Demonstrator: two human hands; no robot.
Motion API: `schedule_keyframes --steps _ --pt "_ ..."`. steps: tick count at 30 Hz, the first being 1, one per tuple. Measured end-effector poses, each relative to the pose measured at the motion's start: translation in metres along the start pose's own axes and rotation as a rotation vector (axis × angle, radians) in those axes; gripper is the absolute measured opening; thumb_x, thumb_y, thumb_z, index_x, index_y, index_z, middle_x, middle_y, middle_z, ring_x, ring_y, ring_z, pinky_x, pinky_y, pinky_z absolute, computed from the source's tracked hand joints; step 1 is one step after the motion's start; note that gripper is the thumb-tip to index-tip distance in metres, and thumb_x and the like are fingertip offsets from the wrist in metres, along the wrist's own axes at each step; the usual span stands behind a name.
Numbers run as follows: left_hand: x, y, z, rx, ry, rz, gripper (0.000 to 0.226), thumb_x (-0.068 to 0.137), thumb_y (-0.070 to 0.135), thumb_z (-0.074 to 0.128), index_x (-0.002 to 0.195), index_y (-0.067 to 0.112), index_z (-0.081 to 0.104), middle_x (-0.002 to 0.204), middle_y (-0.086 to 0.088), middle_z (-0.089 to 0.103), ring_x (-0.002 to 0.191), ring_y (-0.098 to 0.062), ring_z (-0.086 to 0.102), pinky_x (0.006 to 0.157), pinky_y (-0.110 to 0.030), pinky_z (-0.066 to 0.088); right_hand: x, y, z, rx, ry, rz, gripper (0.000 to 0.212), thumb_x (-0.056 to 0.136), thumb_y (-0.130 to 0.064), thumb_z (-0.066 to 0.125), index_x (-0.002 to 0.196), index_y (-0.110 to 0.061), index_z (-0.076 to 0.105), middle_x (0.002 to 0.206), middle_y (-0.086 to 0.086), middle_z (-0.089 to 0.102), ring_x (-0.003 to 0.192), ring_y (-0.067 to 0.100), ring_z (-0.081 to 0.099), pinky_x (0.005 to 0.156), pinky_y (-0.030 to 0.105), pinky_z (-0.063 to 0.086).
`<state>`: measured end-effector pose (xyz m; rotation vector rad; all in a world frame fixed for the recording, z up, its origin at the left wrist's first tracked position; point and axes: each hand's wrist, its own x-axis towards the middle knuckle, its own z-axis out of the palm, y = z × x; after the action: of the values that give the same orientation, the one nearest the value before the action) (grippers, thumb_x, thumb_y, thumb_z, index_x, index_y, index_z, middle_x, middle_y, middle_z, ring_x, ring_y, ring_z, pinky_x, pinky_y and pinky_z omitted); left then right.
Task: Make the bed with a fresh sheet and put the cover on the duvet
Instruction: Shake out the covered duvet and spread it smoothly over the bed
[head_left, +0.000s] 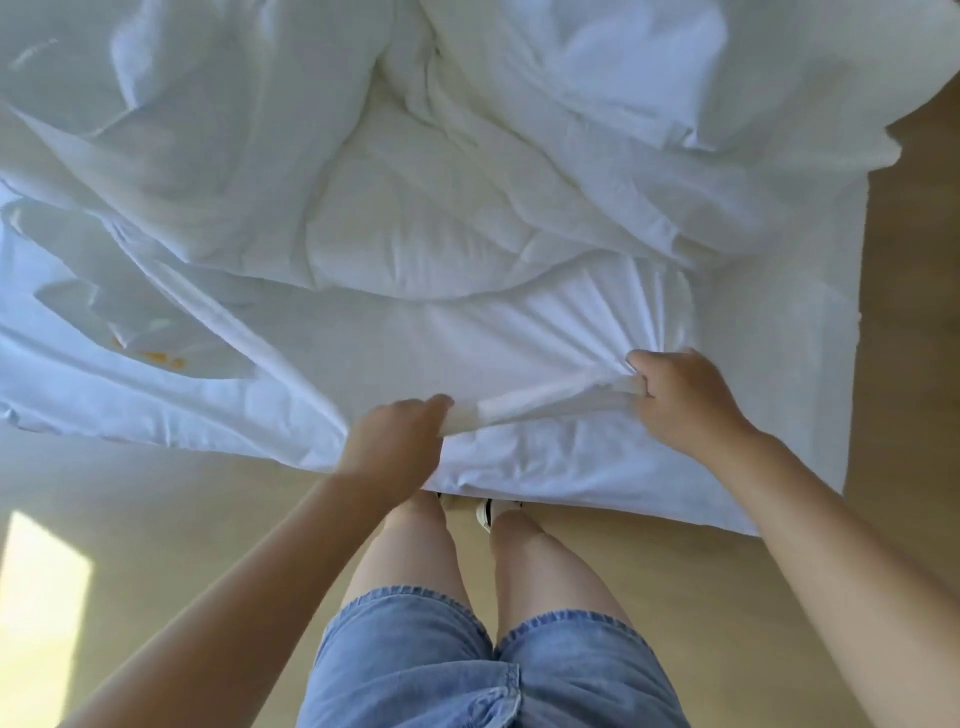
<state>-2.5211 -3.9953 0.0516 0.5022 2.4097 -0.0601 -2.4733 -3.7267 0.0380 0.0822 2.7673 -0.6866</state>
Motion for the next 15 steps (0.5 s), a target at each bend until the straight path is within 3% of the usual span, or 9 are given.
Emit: schedule_keyframes --steps 2,4,7,9,11,13,15 --pt "0.012 0.006 0.008 0.038 -0.071 0.032 0.028 0.087 0.007 0.042 0.108 0.02 0.056 0.102 -0.004 0.065 0.09 -0.027 0.059 0.069 -0.031 0.042 -0.024 -0.022 -0.002 0.049 -0.011 -0.073 0.073 0.052 0.005 0.08 0.056 -0.03 0.017 0.041 -0.012 0.016 0.043 0.02 0.023 0.052 0.014 0.011" --pt "0.01 0.002 0.02 0.132 -0.216 0.053 0.022 0.087 0.006 0.042 0.098 0.018 0.055 0.101 -0.004 0.064 0.088 -0.024 0.06 0.065 -0.028 0.039 -0.057 -0.041 0.021 0.135 -0.012 -0.13 0.066 0.044 0.003 0.079 0.056 -0.026 0.021 0.042 -0.009 0.015 0.042 0.016 0.019 0.054 0.012 0.015" --pt "0.0 -0.014 0.037 0.078 -0.316 0.011 0.028 0.089 0.009 0.041 0.109 0.018 0.057 0.108 -0.003 0.064 0.097 -0.023 0.061 0.072 -0.028 0.044 -0.093 -0.04 0.064 0.102 -0.157 -0.099 0.053 0.065 -0.002 0.069 0.055 -0.025 0.022 0.048 -0.013 0.011 0.045 0.016 0.027 0.058 0.027 0.032" --pt "0.003 -0.015 0.039 0.033 -0.304 0.004 0.031 0.089 0.014 0.042 0.115 0.02 0.059 0.113 -0.001 0.063 0.104 -0.022 0.059 0.081 -0.029 0.045 -0.099 -0.028 0.083 -0.008 -0.308 -0.032 0.038 0.08 -0.006 0.054 0.058 -0.023 0.028 0.052 -0.012 0.02 0.054 0.018 0.036 0.063 0.024 0.029" --pt "0.01 -0.01 0.039 0.077 -0.359 0.068 0.031 0.091 0.02 0.044 0.119 0.02 0.057 0.119 -0.001 0.061 0.11 -0.021 0.057 0.088 -0.031 0.045 -0.086 -0.018 0.085 -0.093 -0.437 0.083 0.032 0.086 -0.011 0.042 0.062 -0.024 0.026 0.059 -0.01 0.029 0.065 0.018 0.041 0.055 0.022 0.02" --pt "0.015 -0.002 0.035 0.098 -0.482 0.123 0.035 0.094 0.031 0.046 0.126 0.02 0.053 0.128 -0.001 0.056 0.117 -0.021 0.053 0.095 -0.032 0.044 -0.066 -0.008 0.08 -0.103 -0.512 0.161 0.035 0.089 -0.016 0.041 0.064 -0.027 0.019 0.065 -0.01 0.03 0.071 0.016 0.041 0.05 0.022 0.018" --pt "0.023 0.004 0.019 0.035 -0.511 0.159 0.048 0.093 0.043 0.049 0.136 0.022 0.045 0.134 0.001 0.05 0.122 -0.019 0.049 0.101 -0.032 0.04 -0.045 0.0 0.074 -0.051 -0.565 0.185 0.03 0.09 -0.026 0.047 0.069 -0.027 0.026 0.073 -0.009 0.035 0.078 0.017 0.042 0.054 0.023 0.025"
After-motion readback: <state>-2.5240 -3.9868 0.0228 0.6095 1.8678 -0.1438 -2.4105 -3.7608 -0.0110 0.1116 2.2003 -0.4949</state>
